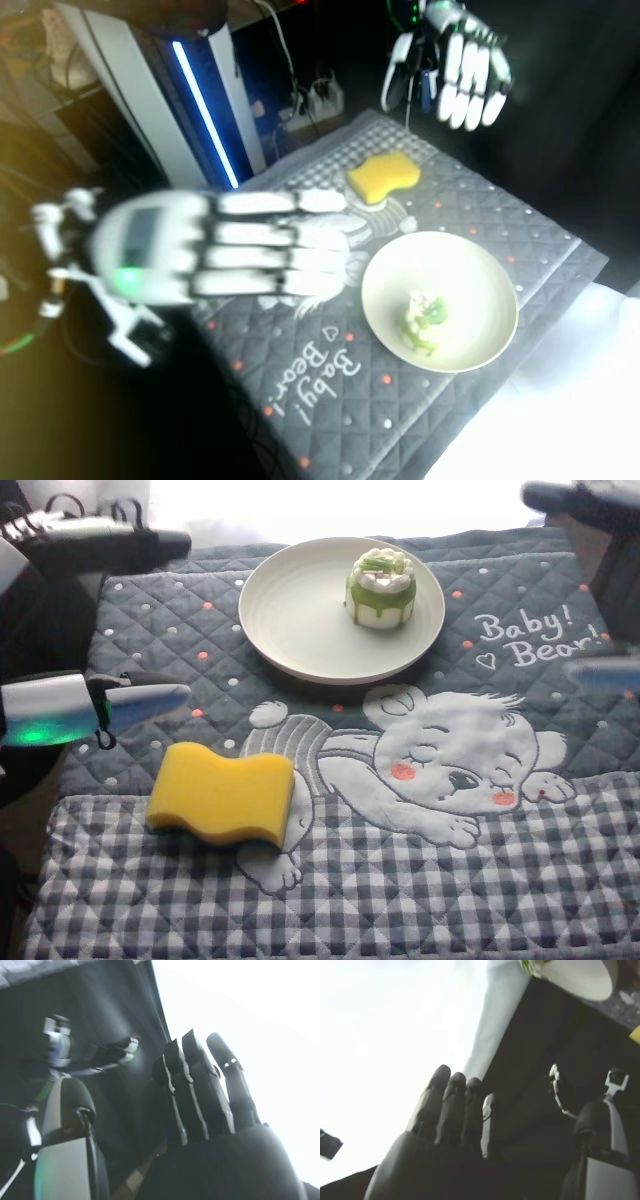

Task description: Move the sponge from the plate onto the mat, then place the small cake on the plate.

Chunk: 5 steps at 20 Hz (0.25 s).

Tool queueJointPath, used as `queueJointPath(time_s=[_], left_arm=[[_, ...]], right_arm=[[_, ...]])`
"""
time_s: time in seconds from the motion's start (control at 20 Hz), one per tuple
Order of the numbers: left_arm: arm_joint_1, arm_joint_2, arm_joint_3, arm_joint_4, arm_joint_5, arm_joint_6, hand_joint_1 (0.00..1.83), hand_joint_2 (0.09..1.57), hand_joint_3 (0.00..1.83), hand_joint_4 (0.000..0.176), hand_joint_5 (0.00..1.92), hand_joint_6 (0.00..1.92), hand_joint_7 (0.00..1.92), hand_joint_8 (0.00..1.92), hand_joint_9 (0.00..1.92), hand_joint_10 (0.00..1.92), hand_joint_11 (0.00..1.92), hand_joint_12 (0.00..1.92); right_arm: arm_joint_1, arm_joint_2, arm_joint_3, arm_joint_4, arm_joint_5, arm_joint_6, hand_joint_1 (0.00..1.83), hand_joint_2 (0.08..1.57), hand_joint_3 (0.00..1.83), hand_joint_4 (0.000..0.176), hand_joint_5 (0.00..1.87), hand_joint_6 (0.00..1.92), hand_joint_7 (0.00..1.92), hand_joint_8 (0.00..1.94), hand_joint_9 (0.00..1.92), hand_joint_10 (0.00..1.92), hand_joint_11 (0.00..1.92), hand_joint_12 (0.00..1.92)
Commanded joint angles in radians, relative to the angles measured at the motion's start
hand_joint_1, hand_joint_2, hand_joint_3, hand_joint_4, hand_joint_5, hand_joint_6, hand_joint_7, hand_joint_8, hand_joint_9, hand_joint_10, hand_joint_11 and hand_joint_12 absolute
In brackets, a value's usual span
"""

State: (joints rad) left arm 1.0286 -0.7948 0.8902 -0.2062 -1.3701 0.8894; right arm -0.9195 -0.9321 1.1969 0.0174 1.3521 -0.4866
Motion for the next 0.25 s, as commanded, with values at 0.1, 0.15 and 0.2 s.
queueJointPath(time_s=[0.1,0.15,0.2], left_arm=[[0.008,-0.02,-0.004,0.012,-0.214,-0.033,0.6,0.98,0.01,0.0,0.14,0.0,0.24,0.0,0.33,0.0,0.02,1.03],[0.009,-0.021,-0.003,0.012,-0.23,-0.042,0.51,1.04,0.01,0.0,0.04,0.0,0.14,0.0,0.23,0.0,0.01,0.92],[0.008,-0.018,0.004,0.018,-0.261,-0.066,0.51,1.04,0.01,0.0,0.04,0.0,0.14,0.0,0.23,0.0,0.01,0.92]], right_arm=[[-0.143,0.007,-0.049,0.165,0.366,0.01,0.84,1.05,0.0,0.061,0.33,0.01,0.42,0.0,0.37,0.0,0.0,0.43],[-0.174,0.007,-0.059,0.185,0.402,0.014,0.78,1.07,0.01,0.061,0.35,0.01,0.41,0.0,0.35,0.0,0.0,0.4],[-0.197,0.013,-0.066,0.202,0.41,0.015,0.78,1.07,0.01,0.061,0.35,0.01,0.41,0.0,0.35,0.0,0.0,0.4]])
